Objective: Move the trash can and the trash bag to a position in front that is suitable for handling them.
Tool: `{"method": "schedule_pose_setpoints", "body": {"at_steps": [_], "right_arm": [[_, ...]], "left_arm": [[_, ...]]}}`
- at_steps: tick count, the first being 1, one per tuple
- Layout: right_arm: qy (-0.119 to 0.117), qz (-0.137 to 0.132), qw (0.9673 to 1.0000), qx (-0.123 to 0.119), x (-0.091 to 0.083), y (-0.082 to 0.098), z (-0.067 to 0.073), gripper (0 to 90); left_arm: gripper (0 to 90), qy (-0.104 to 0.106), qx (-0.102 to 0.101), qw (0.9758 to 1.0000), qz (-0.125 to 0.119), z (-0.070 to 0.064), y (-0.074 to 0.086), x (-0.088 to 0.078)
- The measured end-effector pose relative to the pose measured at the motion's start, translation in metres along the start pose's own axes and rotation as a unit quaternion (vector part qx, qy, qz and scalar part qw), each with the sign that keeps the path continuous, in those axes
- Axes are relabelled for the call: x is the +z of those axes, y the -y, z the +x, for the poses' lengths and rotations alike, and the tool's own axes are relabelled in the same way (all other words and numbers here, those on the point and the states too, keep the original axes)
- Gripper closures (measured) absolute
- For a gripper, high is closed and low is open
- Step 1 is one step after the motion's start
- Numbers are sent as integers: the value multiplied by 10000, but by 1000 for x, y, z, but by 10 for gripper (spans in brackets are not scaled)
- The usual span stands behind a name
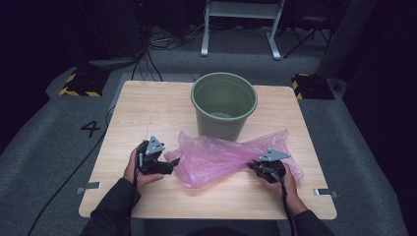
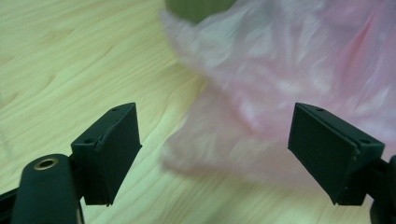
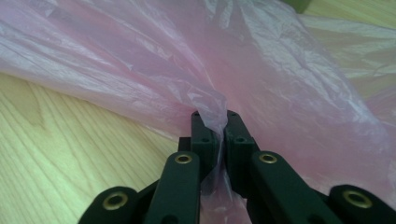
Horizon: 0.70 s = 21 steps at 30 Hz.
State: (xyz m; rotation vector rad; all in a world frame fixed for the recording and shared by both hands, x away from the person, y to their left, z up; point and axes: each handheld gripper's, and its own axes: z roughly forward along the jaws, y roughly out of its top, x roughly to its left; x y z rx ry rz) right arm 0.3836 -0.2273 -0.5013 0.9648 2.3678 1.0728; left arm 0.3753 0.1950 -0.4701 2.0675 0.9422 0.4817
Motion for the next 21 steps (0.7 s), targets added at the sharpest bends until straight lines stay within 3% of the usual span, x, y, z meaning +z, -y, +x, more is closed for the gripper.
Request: {"method": "schedule_pose_setpoints", "body": {"at_steps": [4, 9, 12, 19, 21], "right_arm": [[107, 5, 9999, 26, -6, 6, -7, 861], [91, -39, 9999, 71, -11, 10, -13, 824], [-4, -73, 10000, 50, -14, 11, -15, 849], [23, -129, 9999, 30, -16, 11, -17, 883], [43, -190, 9998, 51, -18, 11, -18, 887]], "left_arm": [[172, -27, -62, 9998, 173, 6, 13, -4], [176, 1, -4, 9993, 361, 9, 24, -6], [183, 38, -16, 9991, 426, 7, 34, -6], [184, 170, -134, 9986, 473, 8, 39, -1], [184, 109, -85, 9984, 542, 9, 39, 4]]}}
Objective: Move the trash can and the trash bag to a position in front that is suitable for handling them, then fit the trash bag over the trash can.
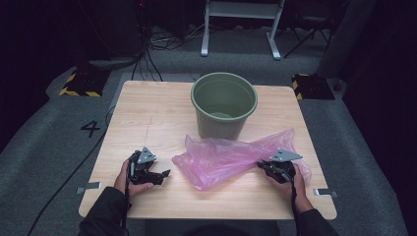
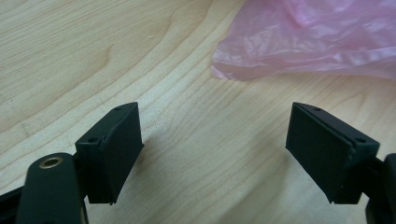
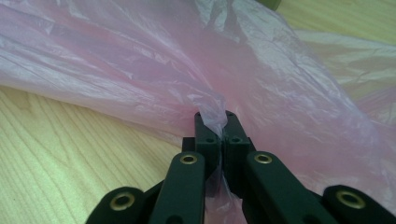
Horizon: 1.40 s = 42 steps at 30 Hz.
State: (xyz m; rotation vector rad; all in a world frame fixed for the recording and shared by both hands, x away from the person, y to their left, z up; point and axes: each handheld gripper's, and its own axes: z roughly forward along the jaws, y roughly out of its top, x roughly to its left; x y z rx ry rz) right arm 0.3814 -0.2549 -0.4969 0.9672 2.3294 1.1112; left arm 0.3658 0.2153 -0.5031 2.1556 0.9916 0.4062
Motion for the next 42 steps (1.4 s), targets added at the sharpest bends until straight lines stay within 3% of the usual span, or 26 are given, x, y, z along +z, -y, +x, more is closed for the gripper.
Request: {"method": "schedule_pose_setpoints", "body": {"at_steps": [11, 20, 42], "right_arm": [[114, -335, 9994, 25, -16, -4, -5, 892], [356, -782, 9963, 24, -40, -11, -10, 894], [383, -1309, 9906, -129, -64, -19, -8, 894]], "left_arm": [[149, -29, 33, 10000, 62, 2, -5, 6], [135, -36, 9, 10000, 74, 3, -7, 9], [133, -37, 15, 10000, 87, 3, -7, 9]]}}
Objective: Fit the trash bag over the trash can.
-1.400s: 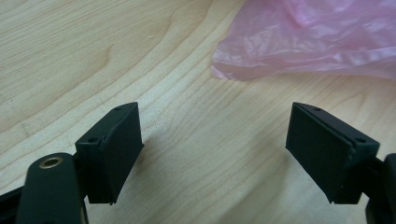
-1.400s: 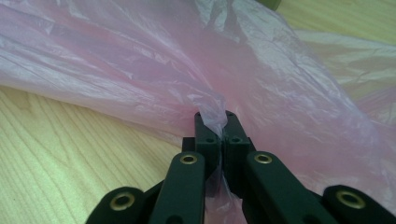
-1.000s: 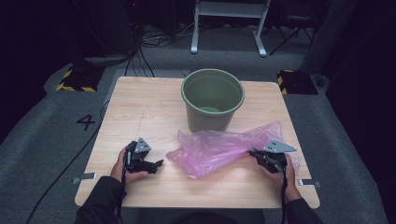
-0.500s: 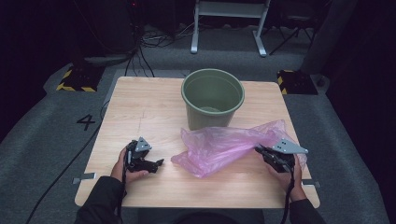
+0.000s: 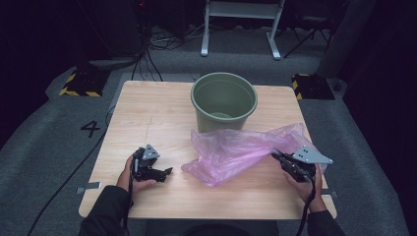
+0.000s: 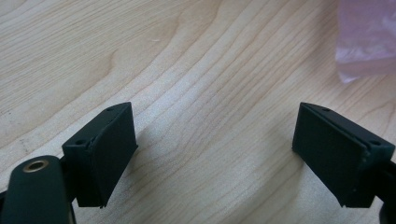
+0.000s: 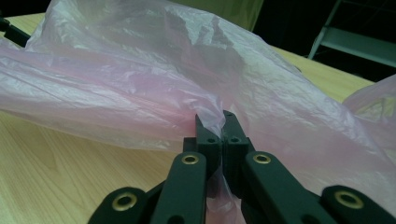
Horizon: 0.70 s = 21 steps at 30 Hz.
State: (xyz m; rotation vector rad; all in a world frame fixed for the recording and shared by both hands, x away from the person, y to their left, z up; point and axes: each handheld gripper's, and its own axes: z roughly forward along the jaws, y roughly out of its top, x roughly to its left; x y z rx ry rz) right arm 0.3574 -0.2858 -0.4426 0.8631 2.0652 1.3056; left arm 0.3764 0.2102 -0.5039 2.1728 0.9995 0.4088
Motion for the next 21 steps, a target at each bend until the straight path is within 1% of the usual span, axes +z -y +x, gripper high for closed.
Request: {"method": "schedule_pose_setpoints", "body": {"at_steps": [2, 5, 8, 11, 17, 21], "right_arm": [[-16, -91, 9999, -47, -2, -2, 1, 894], [-31, -130, 9999, -86, -4, -4, 2, 894], [-50, -207, 9996, -207, -7, -7, 4, 894], [-56, -262, 9993, -279, -10, -10, 6, 894], [-81, -426, 9981, -444, -18, -16, 14, 894], [-85, -490, 9975, -509, -19, -20, 17, 894]], "left_arm": [[131, -2, -7, 10000, -6, 0, 0, 0], [131, -6, -4, 10000, -6, 0, 0, 0], [126, -6, 5, 10000, 11, 0, -1, 1], [122, 12, 1, 10000, 18, 1, -1, 1], [120, 3, -3, 10000, 24, 1, -1, 1], [117, 3, -9, 10000, 19, 1, -1, 2]]}}
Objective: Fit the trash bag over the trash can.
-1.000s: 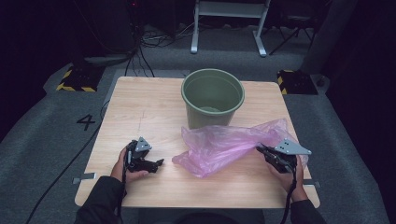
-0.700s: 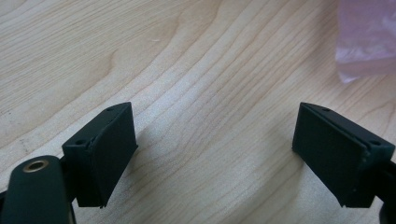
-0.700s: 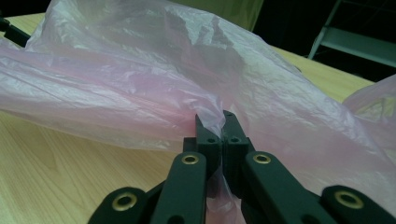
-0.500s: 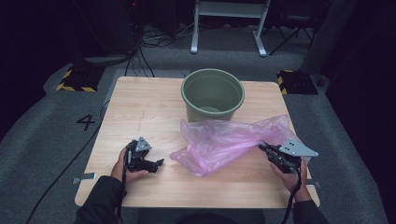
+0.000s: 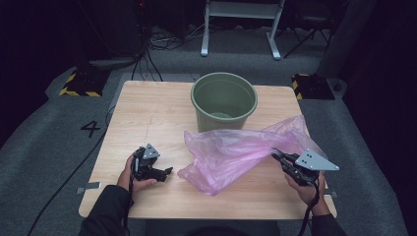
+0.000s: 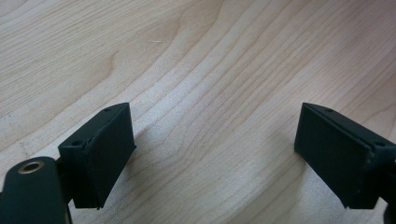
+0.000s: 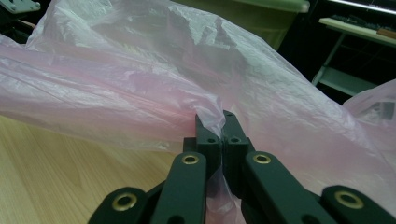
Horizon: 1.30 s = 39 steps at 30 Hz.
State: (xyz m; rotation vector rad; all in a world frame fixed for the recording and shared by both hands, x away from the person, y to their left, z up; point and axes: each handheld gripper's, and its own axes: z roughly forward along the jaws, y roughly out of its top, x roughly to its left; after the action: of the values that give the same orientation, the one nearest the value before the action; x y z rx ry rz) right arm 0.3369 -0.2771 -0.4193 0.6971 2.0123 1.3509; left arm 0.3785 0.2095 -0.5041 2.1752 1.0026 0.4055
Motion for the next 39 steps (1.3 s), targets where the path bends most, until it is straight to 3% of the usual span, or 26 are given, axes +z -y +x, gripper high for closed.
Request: {"method": "schedule_pose_setpoints", "body": {"at_steps": [9, 11, 21, 28, 36, 39], "right_arm": [[-11, -206, 9998, 15, 1, -13, 3, 894], [-107, -311, 9995, 10, -2, -16, 5, 894], [-9, -502, 9987, -56, -7, -26, 3, 894], [-108, -816, 9966, 94, -14, -41, -2, 894], [31, -1046, 9945, 64, -25, -58, -12, 894], [186, -1064, 9941, 68, -25, -64, -17, 895]], "left_arm": [[113, -7, 28, 10000, -5, 1, 0, 0], [113, -5, 28, 10000, -4, 1, 0, 0], [113, -1, -6, 10000, -24, 0, 0, 1], [113, -31, -3, 10000, -15, 0, -1, 1], [113, -29, -4, 10000, -16, 0, -1, 1], [113, -27, -6, 10000, -18, 0, -1, 1]]}}
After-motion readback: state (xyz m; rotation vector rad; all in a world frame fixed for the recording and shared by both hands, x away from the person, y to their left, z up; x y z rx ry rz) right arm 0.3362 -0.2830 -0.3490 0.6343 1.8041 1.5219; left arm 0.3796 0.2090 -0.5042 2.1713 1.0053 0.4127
